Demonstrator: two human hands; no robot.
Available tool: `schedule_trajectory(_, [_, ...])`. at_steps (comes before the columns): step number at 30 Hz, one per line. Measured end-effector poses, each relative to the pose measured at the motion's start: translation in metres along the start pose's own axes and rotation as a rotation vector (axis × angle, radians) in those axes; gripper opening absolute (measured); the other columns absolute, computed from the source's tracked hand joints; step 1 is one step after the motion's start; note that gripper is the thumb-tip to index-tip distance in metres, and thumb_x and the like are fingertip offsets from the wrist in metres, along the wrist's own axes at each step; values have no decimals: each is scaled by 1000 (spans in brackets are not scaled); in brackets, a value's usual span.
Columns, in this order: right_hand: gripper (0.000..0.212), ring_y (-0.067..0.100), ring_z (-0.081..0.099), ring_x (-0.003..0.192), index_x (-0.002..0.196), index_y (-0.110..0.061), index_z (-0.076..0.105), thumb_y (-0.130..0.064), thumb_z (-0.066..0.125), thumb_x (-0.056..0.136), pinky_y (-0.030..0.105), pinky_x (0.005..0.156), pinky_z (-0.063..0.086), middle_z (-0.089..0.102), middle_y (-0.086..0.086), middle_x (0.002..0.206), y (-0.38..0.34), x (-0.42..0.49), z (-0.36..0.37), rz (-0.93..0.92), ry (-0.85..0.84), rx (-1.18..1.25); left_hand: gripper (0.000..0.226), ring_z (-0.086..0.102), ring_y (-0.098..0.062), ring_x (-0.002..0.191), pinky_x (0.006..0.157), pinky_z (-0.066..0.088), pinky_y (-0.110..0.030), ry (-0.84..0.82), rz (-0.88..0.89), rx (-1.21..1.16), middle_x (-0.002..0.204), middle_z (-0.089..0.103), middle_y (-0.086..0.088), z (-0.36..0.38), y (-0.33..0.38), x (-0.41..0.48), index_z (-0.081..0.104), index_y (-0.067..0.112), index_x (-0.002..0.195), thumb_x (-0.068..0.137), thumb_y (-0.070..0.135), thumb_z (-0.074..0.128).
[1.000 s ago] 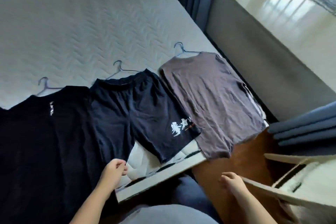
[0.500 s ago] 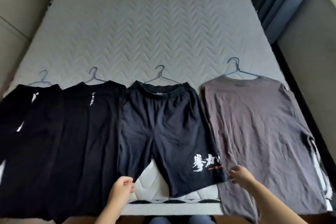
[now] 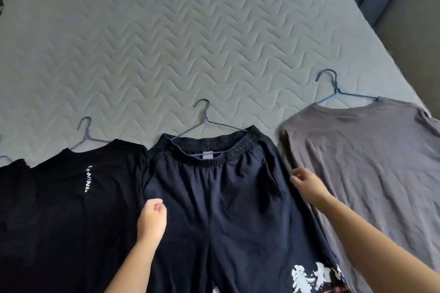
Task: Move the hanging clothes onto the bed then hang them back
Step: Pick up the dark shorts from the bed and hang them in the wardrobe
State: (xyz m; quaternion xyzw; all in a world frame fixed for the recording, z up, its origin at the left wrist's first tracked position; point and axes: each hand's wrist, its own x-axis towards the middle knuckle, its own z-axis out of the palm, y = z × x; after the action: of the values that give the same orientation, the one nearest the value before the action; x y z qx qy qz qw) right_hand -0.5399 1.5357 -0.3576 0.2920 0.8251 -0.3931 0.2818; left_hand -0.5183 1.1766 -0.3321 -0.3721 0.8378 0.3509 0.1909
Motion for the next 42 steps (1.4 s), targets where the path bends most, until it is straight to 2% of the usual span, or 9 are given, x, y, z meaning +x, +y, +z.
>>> schedule_trajectory(5, [48,27,52,118,136,-11,41,-27,50,92,34,102,37,55,15,128,-46,76,3,-102,-24,16,36,49,-30,119,98,40,-39,55,265,255,132,50,-14,16,45,72,47,6,127,92,15,47])
schedule_trajectory(8, [54,30,41,127,139,-19,35,-40,48,91,38,110,30,45,17,133,-63,123,15,-81,-95,-146,45,40,-31,129,106,35,-41,90,297,349,141,42,-16,21,65,120,38,4,135,92,15,46])
schedule_trajectory(11, [50,34,34,129,131,-15,40,-43,47,90,40,107,28,39,16,133,-73,151,28,-77,-19,-305,51,36,-31,133,108,33,-41,69,289,441,145,36,-16,26,73,159,30,3,139,94,21,44])
schedule_trajectory(15, [46,29,44,119,118,-13,47,-45,54,86,37,99,35,49,8,124,-67,166,37,-157,124,-366,58,28,-33,134,106,32,-44,62,278,522,147,29,-15,38,71,196,28,7,141,92,32,47])
schedule_trajectory(22, [38,27,52,109,107,-13,52,-40,62,82,36,93,39,55,4,112,-60,177,38,-220,166,-331,53,39,-40,121,95,35,-50,106,245,620,131,45,-20,32,72,231,48,6,124,83,38,61])
schedule_trajectory(32, [37,31,44,119,114,-16,48,-40,54,87,38,97,36,48,9,126,-77,177,33,-71,73,-312,36,56,-25,105,84,36,-37,138,164,844,109,64,-6,41,97,204,55,16,108,93,43,37])
schedule_trajectory(37, [36,36,45,117,119,-17,53,-40,43,93,38,97,36,49,20,115,-76,144,28,-44,24,-244,32,53,-36,94,95,39,-45,151,287,464,94,65,-18,6,96,140,55,1,91,92,32,49])
schedule_trajectory(40, [33,34,51,98,104,-5,62,-33,51,91,28,77,34,47,17,85,-72,107,16,-172,70,-148,43,51,-35,115,93,42,-43,103,250,300,121,59,-19,-29,87,94,53,1,120,89,31,54])
schedule_trajectory(42, [42,33,50,83,93,-3,66,-42,51,85,27,71,29,45,12,72,-68,81,4,-264,131,-188,51,49,-33,122,98,40,-41,63,214,243,130,55,-18,-48,82,65,47,3,129,88,32,56])
